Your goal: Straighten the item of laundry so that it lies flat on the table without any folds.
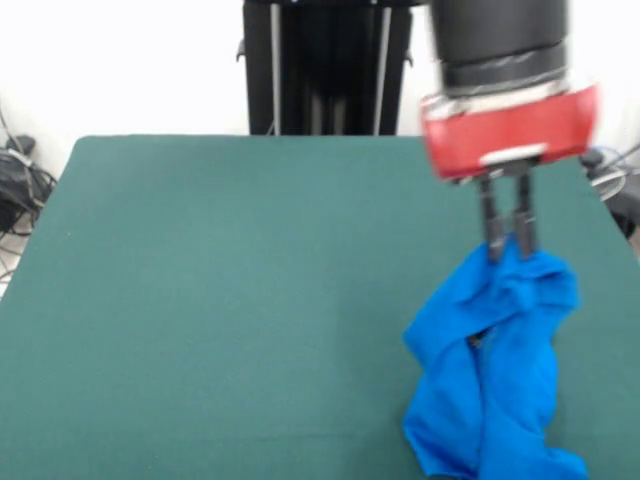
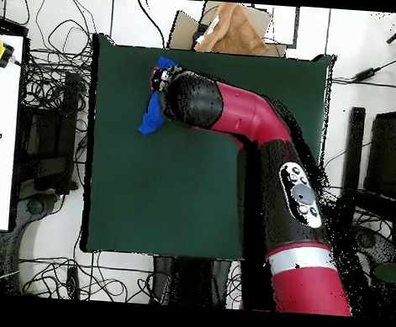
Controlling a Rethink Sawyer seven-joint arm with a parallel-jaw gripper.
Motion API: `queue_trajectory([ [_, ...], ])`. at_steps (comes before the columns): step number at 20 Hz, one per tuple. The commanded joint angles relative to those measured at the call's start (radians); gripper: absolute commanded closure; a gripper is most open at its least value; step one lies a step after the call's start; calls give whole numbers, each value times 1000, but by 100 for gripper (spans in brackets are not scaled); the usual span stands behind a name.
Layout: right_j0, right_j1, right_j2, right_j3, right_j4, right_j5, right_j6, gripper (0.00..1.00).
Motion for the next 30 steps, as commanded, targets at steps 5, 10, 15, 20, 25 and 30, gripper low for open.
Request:
queue_trajectory([
  [5,-172,111,263,278,-252,-114,-196,100],
  [10,-239,162,311,305,-326,-142,-183,100],
  [15,-336,254,361,331,-405,-154,-207,100],
  [20,-441,324,391,351,-504,-150,-256,100],
  [25,-470,335,418,360,-566,-136,-248,100],
  [30,-511,183,427,509,-599,-143,-151,100],
])
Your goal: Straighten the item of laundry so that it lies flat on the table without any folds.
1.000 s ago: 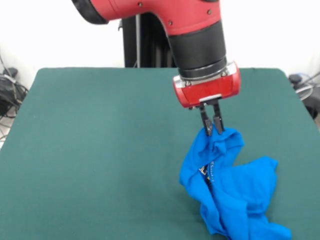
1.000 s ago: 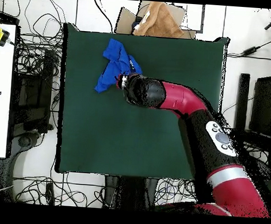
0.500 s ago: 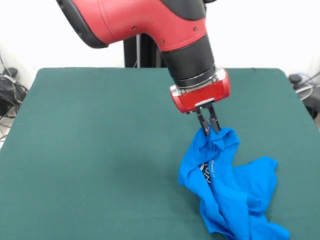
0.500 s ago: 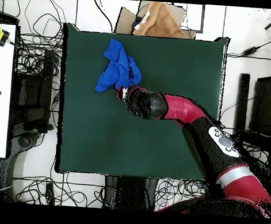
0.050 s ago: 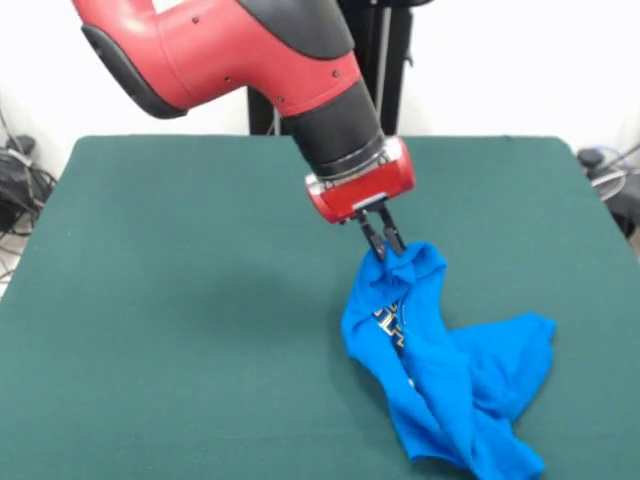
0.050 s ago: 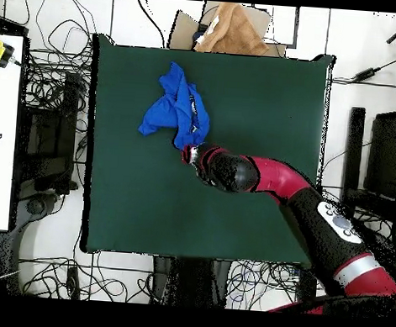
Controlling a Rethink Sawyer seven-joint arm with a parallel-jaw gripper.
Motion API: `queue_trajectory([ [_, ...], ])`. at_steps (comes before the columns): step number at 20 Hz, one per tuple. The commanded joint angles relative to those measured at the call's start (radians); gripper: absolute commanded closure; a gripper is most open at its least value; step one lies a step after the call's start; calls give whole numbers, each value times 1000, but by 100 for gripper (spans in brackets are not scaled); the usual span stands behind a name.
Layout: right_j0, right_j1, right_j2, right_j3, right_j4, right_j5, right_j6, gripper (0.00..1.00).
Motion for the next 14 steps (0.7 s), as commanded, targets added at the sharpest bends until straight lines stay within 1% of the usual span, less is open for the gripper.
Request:
queue_trajectory([
  [1,-43,-135,97,230,-114,-26,-77,100],
  [3,-62,-179,106,285,-111,-24,-45,100],
  [5,-88,-220,124,340,-87,0,-29,100],
  [6,-105,-278,152,384,-56,24,-21,100],
  [7,-131,-355,191,437,-19,35,-8,100],
  [8,-160,-412,227,480,12,34,3,100],
  [9,-192,-446,264,513,31,25,4,100],
  [11,-251,-486,320,555,61,31,-10,100],
  [14,-333,-536,387,589,115,91,-49,100],
])
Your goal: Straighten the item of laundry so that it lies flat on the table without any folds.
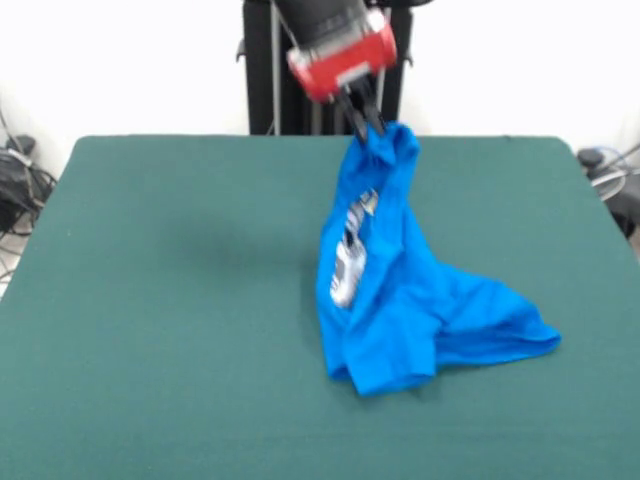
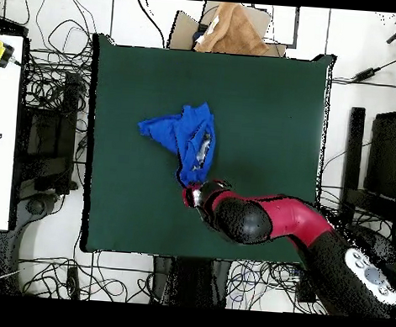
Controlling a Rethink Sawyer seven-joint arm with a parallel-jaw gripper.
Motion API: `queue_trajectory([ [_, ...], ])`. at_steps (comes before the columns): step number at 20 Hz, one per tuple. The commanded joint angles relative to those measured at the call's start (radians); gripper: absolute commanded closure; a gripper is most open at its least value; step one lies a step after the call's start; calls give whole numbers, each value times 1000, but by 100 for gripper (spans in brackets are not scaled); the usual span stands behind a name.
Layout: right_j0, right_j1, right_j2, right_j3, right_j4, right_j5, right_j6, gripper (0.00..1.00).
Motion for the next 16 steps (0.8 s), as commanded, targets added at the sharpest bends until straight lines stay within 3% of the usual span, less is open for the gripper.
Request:
queue_trajectory([
  [1,-182,-260,248,247,118,104,-64,100],
  [9,-267,-257,277,233,108,216,-126,100],
  [16,-233,-142,187,141,-25,229,-151,100],
])
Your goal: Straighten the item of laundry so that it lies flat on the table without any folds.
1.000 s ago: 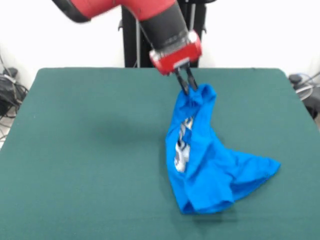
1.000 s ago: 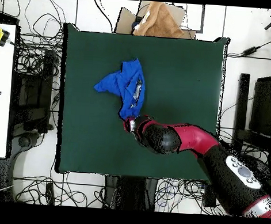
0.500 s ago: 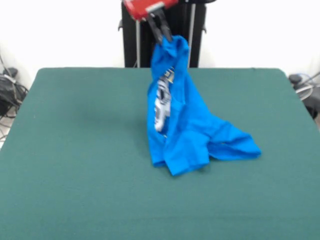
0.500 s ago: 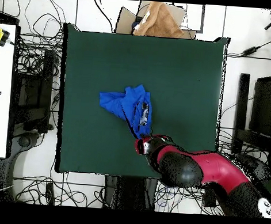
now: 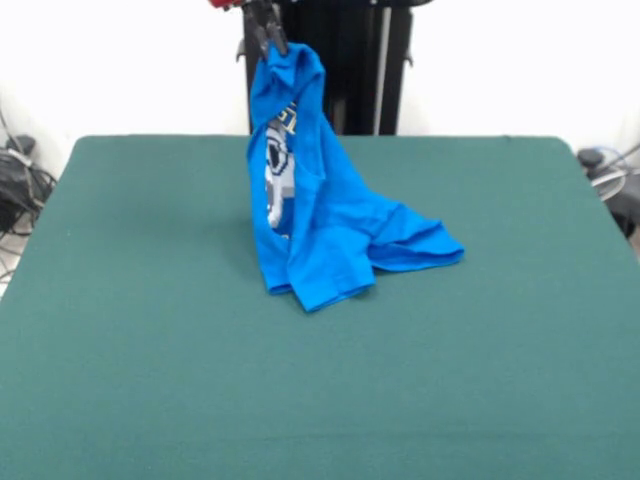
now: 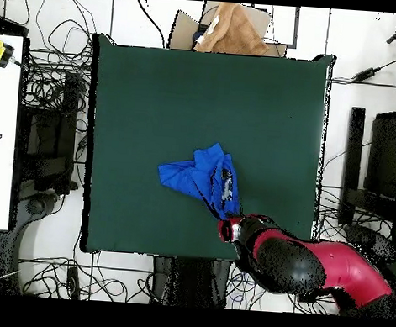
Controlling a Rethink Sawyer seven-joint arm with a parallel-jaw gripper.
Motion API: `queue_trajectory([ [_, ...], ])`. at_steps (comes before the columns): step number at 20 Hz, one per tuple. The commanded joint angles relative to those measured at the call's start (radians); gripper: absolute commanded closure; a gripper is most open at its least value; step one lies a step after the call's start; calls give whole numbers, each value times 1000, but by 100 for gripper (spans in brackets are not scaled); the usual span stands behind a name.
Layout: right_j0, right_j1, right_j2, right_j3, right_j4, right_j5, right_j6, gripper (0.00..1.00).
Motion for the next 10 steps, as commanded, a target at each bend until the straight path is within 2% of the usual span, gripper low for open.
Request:
queue_trajectory([
  [1,70,103,-12,-33,-133,99,-153,100],
  [10,123,235,-83,-122,-241,97,-129,100],
])
